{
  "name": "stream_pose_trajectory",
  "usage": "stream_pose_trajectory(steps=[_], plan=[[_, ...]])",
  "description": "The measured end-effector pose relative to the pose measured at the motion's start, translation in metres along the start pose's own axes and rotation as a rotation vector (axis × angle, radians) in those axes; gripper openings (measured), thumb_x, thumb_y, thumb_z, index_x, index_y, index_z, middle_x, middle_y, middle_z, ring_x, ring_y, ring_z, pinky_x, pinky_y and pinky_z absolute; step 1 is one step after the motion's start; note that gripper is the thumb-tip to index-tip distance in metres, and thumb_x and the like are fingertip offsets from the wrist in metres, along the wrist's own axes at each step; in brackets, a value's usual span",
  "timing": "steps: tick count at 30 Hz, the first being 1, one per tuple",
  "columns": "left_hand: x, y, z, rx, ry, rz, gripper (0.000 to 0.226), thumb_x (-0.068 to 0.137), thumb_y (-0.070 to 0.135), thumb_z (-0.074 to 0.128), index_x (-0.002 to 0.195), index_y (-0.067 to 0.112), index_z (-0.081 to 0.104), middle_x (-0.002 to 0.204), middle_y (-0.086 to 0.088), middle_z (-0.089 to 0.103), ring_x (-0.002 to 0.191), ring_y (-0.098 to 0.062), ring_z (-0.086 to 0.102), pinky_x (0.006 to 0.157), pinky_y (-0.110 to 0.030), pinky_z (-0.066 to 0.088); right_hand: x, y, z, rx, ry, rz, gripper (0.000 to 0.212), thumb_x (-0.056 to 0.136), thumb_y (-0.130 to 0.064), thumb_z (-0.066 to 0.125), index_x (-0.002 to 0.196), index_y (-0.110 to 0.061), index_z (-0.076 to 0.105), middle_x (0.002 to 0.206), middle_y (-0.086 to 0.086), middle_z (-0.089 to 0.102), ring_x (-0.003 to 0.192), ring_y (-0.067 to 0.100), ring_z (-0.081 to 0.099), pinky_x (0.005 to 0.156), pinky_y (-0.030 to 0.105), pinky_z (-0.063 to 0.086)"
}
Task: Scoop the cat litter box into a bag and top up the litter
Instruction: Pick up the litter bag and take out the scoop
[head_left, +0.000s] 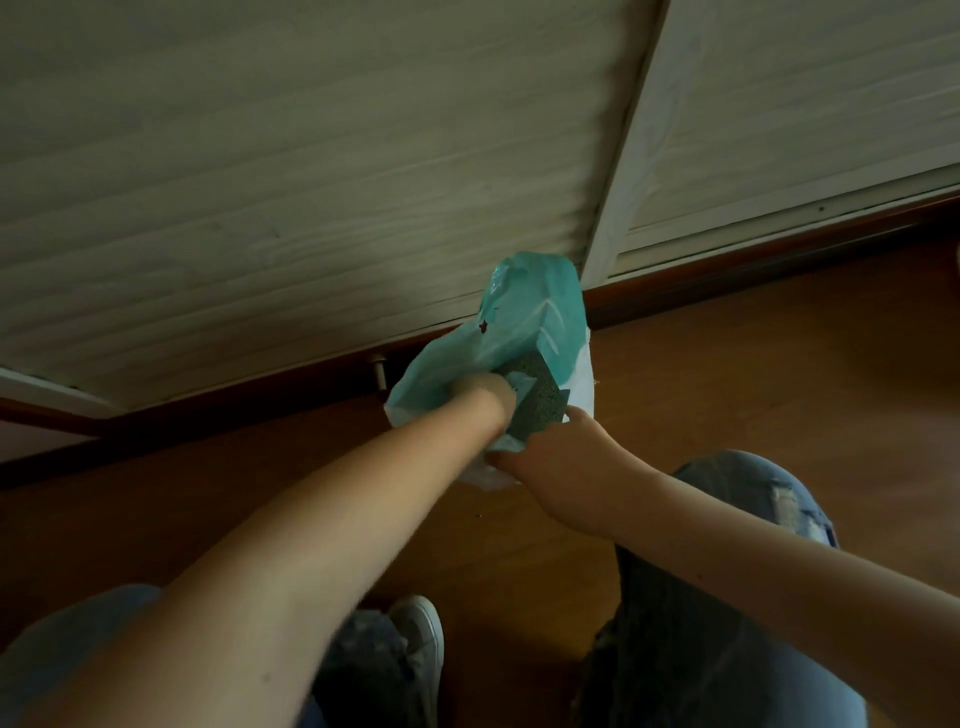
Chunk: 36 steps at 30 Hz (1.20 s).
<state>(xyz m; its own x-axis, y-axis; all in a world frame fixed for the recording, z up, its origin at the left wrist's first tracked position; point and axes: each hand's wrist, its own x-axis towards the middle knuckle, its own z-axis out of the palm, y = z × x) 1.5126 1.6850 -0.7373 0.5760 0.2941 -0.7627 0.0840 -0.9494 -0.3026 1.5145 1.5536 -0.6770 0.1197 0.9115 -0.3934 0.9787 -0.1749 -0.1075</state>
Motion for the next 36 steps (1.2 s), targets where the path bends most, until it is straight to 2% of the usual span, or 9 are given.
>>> stream_pose_trajectory(steps=[7, 12, 15, 18, 22, 25, 28, 32, 36], plan=[[-0.054, -0.031, -0.019, 0.226, 0.276, 0.086, 0.022, 0.092, 0.002, 0.046, 0.099, 0.014, 0.063, 0.098, 0.001, 0.062, 0.091, -0.019, 0.062, 0.063, -0.029, 0.042, -0.007, 0.009, -0.027, -0.018, 0.041, -0.050, 0.041, 0.099, -0.023, 0.041, 0.140, -0.024, 0.037, 0.126, 0.006, 0.054, 0.110, 0.024, 0.057, 0.091, 0.036, 0.046], [-0.082, -0.043, -0.010, 0.096, 0.285, 0.142, 0.018, 0.088, 0.004, 0.049, 0.096, 0.012, 0.063, 0.092, -0.004, 0.062, 0.088, -0.023, 0.062, 0.062, -0.034, 0.043, -0.005, 0.008, -0.033, -0.034, -0.029, -0.054, 0.041, 0.100, -0.024, 0.041, 0.141, -0.021, 0.036, 0.121, 0.007, 0.058, 0.105, 0.023, 0.060, 0.089, 0.035, 0.047], [-0.094, -0.050, -0.015, -0.018, 0.334, 0.142, 0.018, 0.084, -0.003, 0.044, 0.073, 0.010, 0.051, 0.068, -0.003, 0.047, 0.063, -0.019, 0.049, 0.059, -0.034, 0.043, -0.002, 0.009, -0.035, -0.029, -0.019, -0.060, 0.039, 0.100, -0.023, 0.042, 0.139, -0.021, 0.039, 0.124, 0.006, 0.057, 0.107, 0.022, 0.059, 0.091, 0.035, 0.047], [-0.100, -0.055, -0.020, -0.133, 0.324, 0.133, 0.027, 0.083, -0.005, 0.042, 0.063, 0.013, 0.040, 0.065, -0.003, 0.043, 0.056, -0.017, 0.043, 0.054, -0.032, 0.038, 0.000, 0.014, -0.040, -0.005, -0.034, -0.048, 0.039, 0.099, -0.021, 0.044, 0.138, -0.021, 0.041, 0.122, 0.006, 0.059, 0.108, 0.021, 0.059, 0.090, 0.032, 0.046], [-0.101, -0.068, -0.018, -0.460, 0.408, 0.054, 0.027, 0.089, 0.000, 0.039, 0.063, 0.010, 0.040, 0.063, -0.004, 0.040, 0.051, -0.018, 0.038, 0.046, -0.030, 0.030, 0.002, 0.019, -0.048, 0.079, -0.022, -0.039, 0.031, 0.099, -0.027, 0.041, 0.129, -0.019, 0.048, 0.119, 0.005, 0.060, 0.104, 0.019, 0.060, 0.088, 0.031, 0.048], [-0.097, -0.079, -0.011, -0.878, 0.392, 0.046, 0.031, 0.091, 0.009, 0.045, 0.060, 0.010, 0.051, 0.054, -0.002, 0.037, 0.047, -0.019, 0.032, 0.045, -0.030, 0.024, 0.008, 0.021, -0.059, 0.396, -0.041, 0.064, 0.036, 0.098, -0.040, 0.039, 0.118, -0.016, 0.057, 0.111, 0.004, 0.063, 0.100, 0.020, 0.061, 0.087, 0.035, 0.052], [-0.100, -0.088, -0.011, -1.297, 0.356, 0.010, 0.031, 0.092, 0.014, 0.054, 0.064, 0.011, 0.067, 0.045, 0.003, 0.031, 0.038, -0.014, 0.025, 0.040, -0.024, 0.021, 0.028, 0.034, -0.072, 0.829, 0.005, 0.253, 0.030, 0.097, -0.025, 0.043, 0.100, -0.002, 0.063, 0.098, 0.017, 0.065, 0.094, 0.033, 0.061, 0.085, 0.043, 0.052], [-0.109, -0.096, -0.012, -1.779, 0.187, -0.059, 0.023, 0.097, 0.013, 0.046, 0.089, 0.001, 0.064, 0.048, 0.005, 0.030, 0.036, -0.008, 0.023, 0.033, -0.020, 0.018, 0.052, 0.045, -0.088, 1.515, 0.114, 0.602, 0.018, 0.092, -0.008, 0.049, 0.094, 0.003, 0.064, 0.101, 0.020, 0.068, 0.096, 0.032, 0.067, 0.088, 0.046, 0.055], [-0.124, -0.102, -0.010, -2.093, -0.051, 0.013, 0.025, 0.100, 0.016, 0.036, 0.086, 0.007, 0.054, 0.047, 0.007, 0.033, 0.035, -0.005, 0.027, 0.031, -0.016, 0.021, 0.058, 0.040, -0.099, 1.661, 0.183, 0.652, 0.014, 0.091, -0.007, 0.049, 0.078, -0.006, 0.055, 0.079, 0.011, 0.058, 0.082, 0.025, 0.061, 0.084, 0.046, 0.056]])
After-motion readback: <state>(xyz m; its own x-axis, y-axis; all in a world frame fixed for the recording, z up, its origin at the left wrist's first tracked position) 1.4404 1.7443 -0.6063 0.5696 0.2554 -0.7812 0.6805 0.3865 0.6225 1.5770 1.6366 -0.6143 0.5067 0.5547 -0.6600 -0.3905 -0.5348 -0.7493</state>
